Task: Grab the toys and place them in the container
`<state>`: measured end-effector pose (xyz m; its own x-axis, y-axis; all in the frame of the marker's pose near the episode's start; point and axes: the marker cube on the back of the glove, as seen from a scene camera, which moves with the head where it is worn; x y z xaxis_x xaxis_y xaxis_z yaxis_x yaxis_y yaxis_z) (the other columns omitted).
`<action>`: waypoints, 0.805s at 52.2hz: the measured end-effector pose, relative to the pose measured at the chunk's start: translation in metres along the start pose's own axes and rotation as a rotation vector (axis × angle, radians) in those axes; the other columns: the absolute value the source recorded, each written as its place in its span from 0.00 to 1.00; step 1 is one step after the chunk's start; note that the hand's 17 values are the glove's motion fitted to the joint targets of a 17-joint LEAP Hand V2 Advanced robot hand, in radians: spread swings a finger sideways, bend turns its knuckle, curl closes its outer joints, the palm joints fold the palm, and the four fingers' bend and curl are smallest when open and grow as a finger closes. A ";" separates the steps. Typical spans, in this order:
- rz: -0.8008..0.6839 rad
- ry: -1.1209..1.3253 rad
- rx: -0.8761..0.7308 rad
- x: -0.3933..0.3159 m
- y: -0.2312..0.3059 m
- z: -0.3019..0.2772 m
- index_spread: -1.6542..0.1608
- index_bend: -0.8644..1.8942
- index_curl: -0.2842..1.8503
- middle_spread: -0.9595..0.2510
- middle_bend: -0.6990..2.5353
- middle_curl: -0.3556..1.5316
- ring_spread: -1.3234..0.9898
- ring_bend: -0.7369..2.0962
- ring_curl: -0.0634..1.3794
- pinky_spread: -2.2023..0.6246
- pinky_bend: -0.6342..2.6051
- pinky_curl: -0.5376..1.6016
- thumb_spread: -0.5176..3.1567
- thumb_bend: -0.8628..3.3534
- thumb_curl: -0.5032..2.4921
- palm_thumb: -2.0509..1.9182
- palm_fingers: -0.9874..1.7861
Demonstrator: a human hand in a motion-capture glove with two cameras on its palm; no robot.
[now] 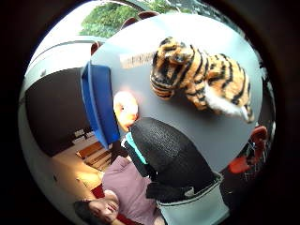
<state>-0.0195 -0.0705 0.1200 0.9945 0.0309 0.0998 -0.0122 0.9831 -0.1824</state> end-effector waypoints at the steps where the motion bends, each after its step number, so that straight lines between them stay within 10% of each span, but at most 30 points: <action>1: 0.001 0.002 -0.006 -0.002 -0.003 0.004 0.82 0.34 0.19 0.82 0.26 0.30 0.57 0.39 0.16 0.78 0.43 0.39 0.46 0.19 0.20 0.49 0.28; 14: 0.042 0.120 -0.043 -0.018 -0.035 0.053 0.83 0.34 0.19 0.81 0.27 0.31 0.57 0.37 0.18 0.78 0.42 0.40 0.45 0.20 0.22 0.52 0.28; 42: 0.173 0.019 0.108 -0.020 -0.013 0.049 0.76 0.54 0.31 0.56 0.44 0.46 0.41 0.59 0.34 0.66 0.39 0.40 0.42 0.26 0.32 0.67 0.79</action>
<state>-0.0449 -0.0754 0.1688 0.9784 0.1987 0.0572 -0.1933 0.9771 -0.0888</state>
